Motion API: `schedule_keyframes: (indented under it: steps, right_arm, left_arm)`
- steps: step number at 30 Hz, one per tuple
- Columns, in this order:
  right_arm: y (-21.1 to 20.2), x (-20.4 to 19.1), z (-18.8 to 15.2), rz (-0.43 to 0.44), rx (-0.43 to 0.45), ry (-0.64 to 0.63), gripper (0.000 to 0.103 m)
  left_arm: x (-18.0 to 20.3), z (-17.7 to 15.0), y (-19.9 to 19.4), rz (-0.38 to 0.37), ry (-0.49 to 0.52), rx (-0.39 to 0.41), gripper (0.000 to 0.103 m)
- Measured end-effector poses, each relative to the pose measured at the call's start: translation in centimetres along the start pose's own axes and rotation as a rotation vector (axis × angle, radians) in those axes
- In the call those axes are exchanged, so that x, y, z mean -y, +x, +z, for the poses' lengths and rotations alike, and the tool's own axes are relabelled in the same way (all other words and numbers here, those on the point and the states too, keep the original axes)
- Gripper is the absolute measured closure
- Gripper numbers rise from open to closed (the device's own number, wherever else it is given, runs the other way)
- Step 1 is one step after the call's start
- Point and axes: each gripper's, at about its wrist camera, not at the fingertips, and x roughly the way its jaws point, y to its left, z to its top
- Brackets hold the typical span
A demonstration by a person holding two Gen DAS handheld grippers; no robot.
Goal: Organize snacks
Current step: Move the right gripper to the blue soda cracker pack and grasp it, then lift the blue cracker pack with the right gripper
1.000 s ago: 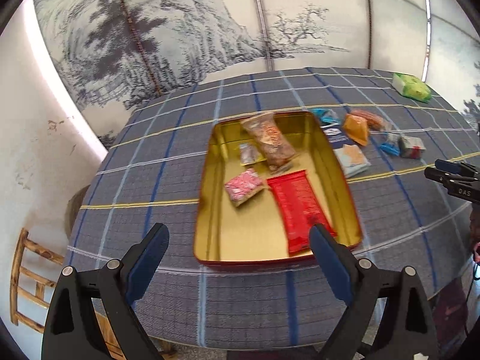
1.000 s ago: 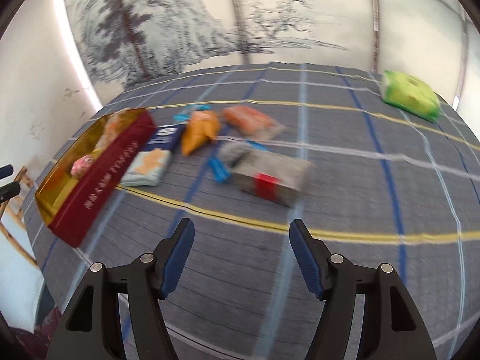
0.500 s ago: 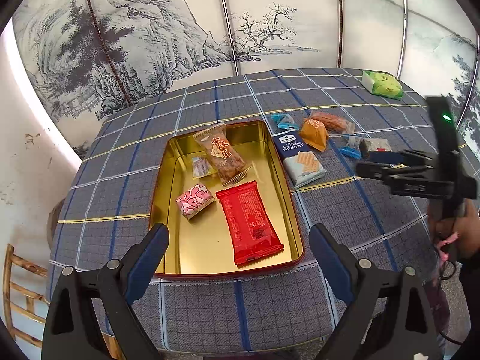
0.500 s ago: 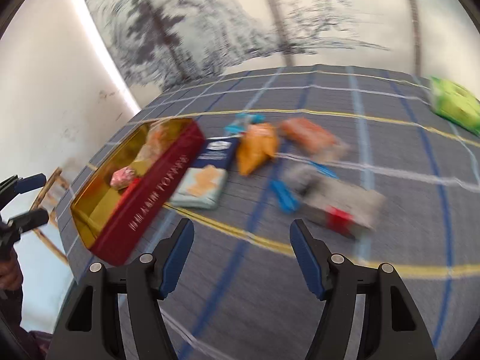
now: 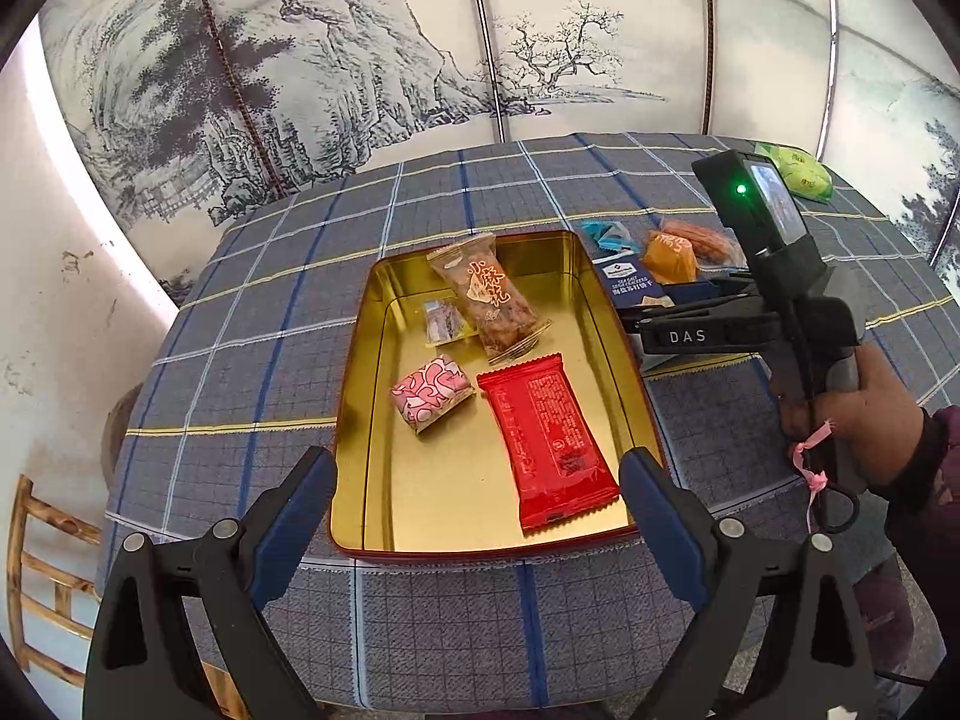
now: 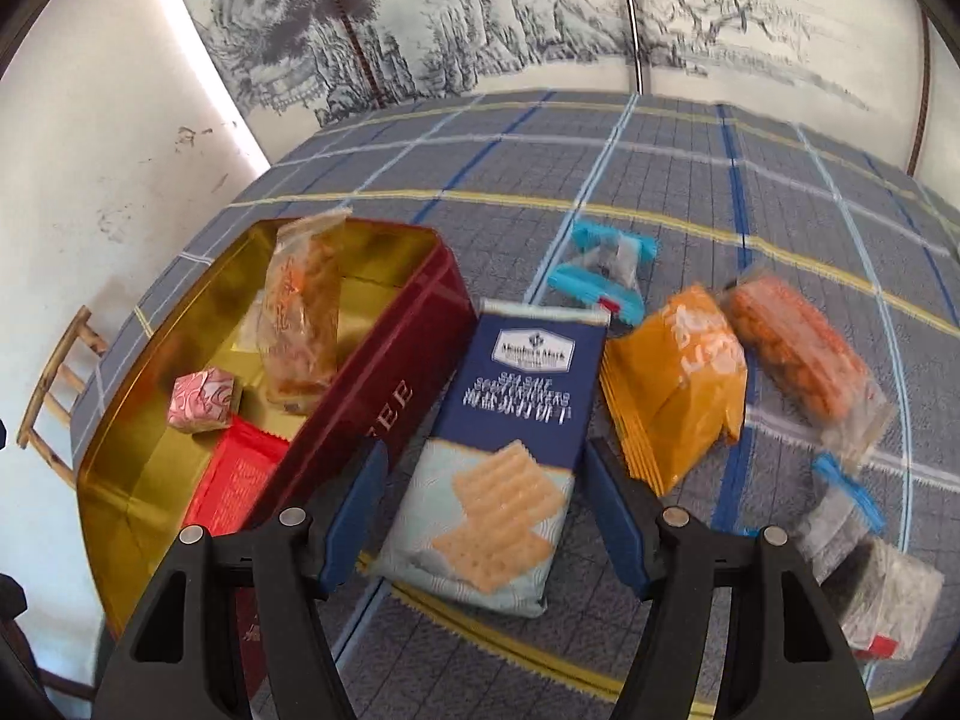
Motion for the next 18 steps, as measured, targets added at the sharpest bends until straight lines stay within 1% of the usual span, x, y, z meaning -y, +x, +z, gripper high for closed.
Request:
schedule_keyframes:
  steps: [3,6,8,10,14,18]
  right_arm:
    - [0.3,-0.5,0.2,-0.037,-0.005,-0.042,0.036]
    - [0.4,-1.2,-0.3,-0.091,-0.002,-0.118,0.039]
    - [0.3,-1.4,-0.4,-0.11,-0.006,-0.152,0.04]
    - [0.1,-1.5,-0.6,-0.124,-0.014,-0.171,0.044]
    - [-0.9,-1.0,-1.5,-0.116,-0.035,-0.184,0.048]
    - [-3.8,-0.2,-4.8,-0.105,-0.067,-0.188,0.051]
  left_arm:
    - [-0.2,-0.1,0.6,-0.005,-0.01,-0.014,0.009]
    - [-0.5,-0.2,0.8,-0.008,-0.021,-0.02,0.009]
    - [-0.7,-0.2,0.8,-0.008,-0.027,-0.017,0.009]
    - [-0.7,-0.2,0.8,-0.009,-0.03,-0.019,0.009]
    - [-0.7,-0.2,0.7,-0.012,-0.029,-0.014,0.009]
    - [-0.5,-0.3,0.4,-0.027,-0.025,-0.004,0.009]
